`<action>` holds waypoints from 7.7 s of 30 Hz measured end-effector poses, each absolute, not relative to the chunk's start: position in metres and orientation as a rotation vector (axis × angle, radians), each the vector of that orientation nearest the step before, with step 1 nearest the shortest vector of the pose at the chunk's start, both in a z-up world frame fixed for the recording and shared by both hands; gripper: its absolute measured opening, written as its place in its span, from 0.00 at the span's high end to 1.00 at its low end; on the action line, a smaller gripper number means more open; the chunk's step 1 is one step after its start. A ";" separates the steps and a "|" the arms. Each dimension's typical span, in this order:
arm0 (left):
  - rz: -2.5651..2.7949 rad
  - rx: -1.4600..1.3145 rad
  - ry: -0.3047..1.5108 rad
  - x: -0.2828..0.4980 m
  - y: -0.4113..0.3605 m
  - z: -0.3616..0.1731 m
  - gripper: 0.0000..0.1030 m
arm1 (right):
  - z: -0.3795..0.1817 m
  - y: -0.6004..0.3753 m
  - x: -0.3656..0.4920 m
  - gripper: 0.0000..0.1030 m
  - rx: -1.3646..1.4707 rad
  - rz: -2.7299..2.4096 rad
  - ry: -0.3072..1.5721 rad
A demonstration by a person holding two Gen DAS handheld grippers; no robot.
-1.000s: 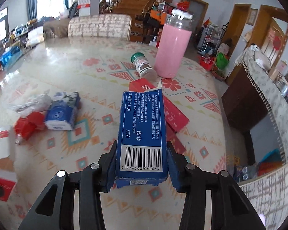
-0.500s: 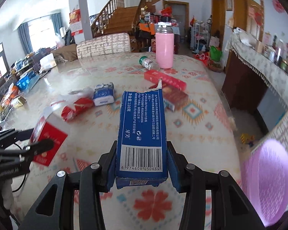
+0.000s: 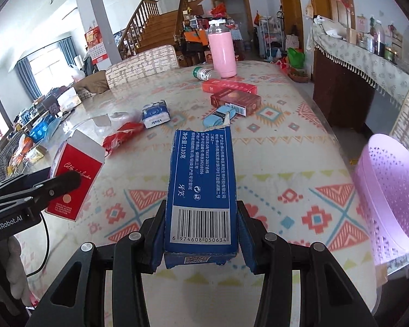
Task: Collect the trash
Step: 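Carry the KFC box and blue carton over the pink basket and release both, then withdraw both open tools from the basket toward the table, then grasp the clear plastic bag with the left tool while the right tool grasps the red plastic bag, then carry both plastic bags over the pink basket and open both tools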
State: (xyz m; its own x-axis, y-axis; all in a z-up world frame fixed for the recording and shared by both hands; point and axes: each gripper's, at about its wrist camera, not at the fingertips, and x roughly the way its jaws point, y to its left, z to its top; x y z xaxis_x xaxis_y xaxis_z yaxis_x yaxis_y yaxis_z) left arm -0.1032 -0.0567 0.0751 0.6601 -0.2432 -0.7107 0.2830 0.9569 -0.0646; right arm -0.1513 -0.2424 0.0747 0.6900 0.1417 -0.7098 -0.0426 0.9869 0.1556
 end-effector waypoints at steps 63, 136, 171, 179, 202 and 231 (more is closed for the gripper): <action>-0.924 0.152 0.980 -0.031 -0.396 0.089 0.38 | 0.088 -0.523 -0.211 0.50 0.333 -0.402 0.657; -0.225 -0.227 0.824 0.047 0.063 0.058 0.88 | 0.048 -0.153 -0.010 0.29 0.175 0.333 0.921; -0.206 -0.254 0.885 0.061 0.077 0.033 0.83 | 0.052 -0.121 0.004 0.82 0.144 0.255 0.862; -0.205 -0.210 0.869 0.057 0.063 0.037 0.83 | 0.076 -0.161 -0.044 0.82 0.159 0.204 0.786; -0.338 0.123 0.754 -0.048 -0.088 0.093 0.82 | 0.112 -0.272 -0.158 0.82 0.219 0.067 0.639; -0.852 0.197 0.852 -0.050 -0.355 0.105 0.83 | 0.100 -0.494 -0.227 0.82 0.411 -0.315 0.580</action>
